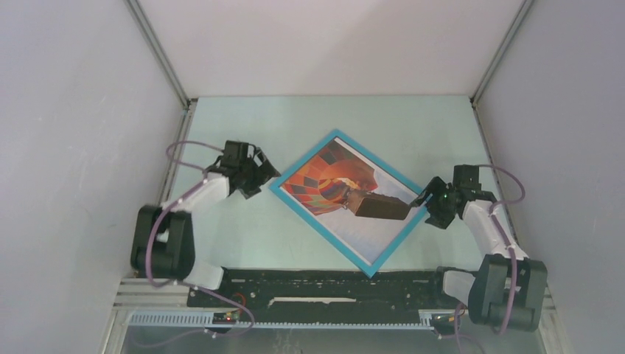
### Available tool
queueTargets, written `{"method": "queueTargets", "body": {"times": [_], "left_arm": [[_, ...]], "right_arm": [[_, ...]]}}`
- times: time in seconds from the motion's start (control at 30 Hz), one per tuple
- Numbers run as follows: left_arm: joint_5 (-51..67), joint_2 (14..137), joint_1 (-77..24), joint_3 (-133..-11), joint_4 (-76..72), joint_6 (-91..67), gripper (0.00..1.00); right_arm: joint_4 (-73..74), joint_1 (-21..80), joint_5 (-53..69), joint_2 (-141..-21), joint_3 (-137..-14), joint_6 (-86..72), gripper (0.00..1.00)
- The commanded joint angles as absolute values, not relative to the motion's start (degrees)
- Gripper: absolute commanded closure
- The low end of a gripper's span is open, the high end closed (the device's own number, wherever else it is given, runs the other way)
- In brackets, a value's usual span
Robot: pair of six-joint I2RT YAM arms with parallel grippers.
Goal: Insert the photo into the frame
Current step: Turn over the photo frame at the center of the board, then adjust the photo frame at the center of the board.
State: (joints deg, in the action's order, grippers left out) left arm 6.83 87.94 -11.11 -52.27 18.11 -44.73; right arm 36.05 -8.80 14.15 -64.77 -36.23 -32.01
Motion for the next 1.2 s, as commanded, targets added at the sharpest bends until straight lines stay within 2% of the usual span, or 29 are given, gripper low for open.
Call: {"method": "queueTargets", "body": {"times": [0.0,0.13,0.3,0.43,0.53,0.77,0.97,1.17], "left_arm": [[2.1,76.1,-14.0,-41.2,15.0,-58.6,0.07],[7.5,71.7,-18.7,-31.5,7.6,-68.9,0.08],[5.5,70.5,-24.8,-27.0,0.6,-76.9,0.15],[5.7,76.7,-27.3,-27.9,-6.7,-81.8,0.20],[7.7,84.1,-29.1,-30.7,-10.3,-84.0,0.21],[6.9,95.7,-30.0,-36.8,-19.1,-85.5,0.17],[7.0,104.2,-29.7,-49.4,-18.2,-81.4,0.16],[13.5,115.1,-29.2,-63.4,-19.6,-78.7,0.15]], "right_arm": [[26.7,-9.1,23.0,-69.2,-43.5,-26.4,0.22],[21.8,-6.4,23.3,-76.9,-52.8,-23.5,0.17],[25.1,-5.4,25.4,-93.6,-69.4,-17.6,0.18],[31.3,-5.6,28.0,-106.3,-82.3,-13.3,0.24],[32.5,-6.4,31.4,-111.4,-86.1,-13.2,0.24],[30.0,-10.0,36.2,-114.3,-81.9,-16.5,0.26],[22.8,-15.5,38.2,-111.0,-72.7,-22.1,0.25],[19.8,-19.4,35.8,-107.5,-67.7,-24.0,0.24]]}}
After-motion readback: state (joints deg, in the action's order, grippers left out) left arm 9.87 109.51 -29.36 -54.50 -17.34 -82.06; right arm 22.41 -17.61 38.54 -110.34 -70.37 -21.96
